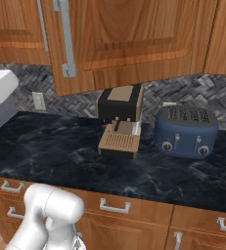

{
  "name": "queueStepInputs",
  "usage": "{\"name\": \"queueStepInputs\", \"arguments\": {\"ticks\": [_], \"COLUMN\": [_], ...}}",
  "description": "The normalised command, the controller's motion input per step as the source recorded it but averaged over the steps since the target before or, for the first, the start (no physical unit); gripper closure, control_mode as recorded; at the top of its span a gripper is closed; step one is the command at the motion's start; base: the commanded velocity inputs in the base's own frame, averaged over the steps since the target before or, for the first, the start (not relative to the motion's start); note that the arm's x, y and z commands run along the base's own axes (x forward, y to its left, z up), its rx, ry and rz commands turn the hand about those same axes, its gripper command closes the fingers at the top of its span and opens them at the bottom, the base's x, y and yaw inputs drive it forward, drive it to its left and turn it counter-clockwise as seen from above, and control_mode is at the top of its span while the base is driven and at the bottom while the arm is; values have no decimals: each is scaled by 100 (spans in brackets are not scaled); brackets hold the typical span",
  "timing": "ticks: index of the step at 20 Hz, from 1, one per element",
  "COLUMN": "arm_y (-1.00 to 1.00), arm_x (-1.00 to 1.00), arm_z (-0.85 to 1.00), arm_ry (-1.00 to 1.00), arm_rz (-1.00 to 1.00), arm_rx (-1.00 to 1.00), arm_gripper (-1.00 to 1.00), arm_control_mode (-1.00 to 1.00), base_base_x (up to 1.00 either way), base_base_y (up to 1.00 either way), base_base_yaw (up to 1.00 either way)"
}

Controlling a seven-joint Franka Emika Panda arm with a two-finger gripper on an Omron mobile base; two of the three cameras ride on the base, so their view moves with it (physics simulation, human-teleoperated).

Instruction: Open the cabinet directly in front. Then move the liquor and the cup to the dining counter with the candle on it.

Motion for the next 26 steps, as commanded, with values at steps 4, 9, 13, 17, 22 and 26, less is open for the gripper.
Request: {"name": "queueStepInputs", "arguments": {"ticks": [4,9,13,17,22,26], "arm_y": [59,4,-1,-8,-13,-49], "arm_x": [54,62,83,86,85,48], "arm_z": [-23,-3,-4,-22,-30,-23], "arm_ry": [53,14,6,4,4,6], "arm_rz": [-14,-3,-3,-7,-9,-21], "arm_rx": [-16,-4,0,-1,-3,0], "arm_gripper": [-100,-100,-100,-100,-100,-100], "arm_control_mode": [-100,-100,-100,-100,-100,-100], "base_base_x": [0,0,0,0,0,0], "base_base_y": [0,0,0,0,0,0], "base_base_yaw": [0,0,0,0,0,0]}}
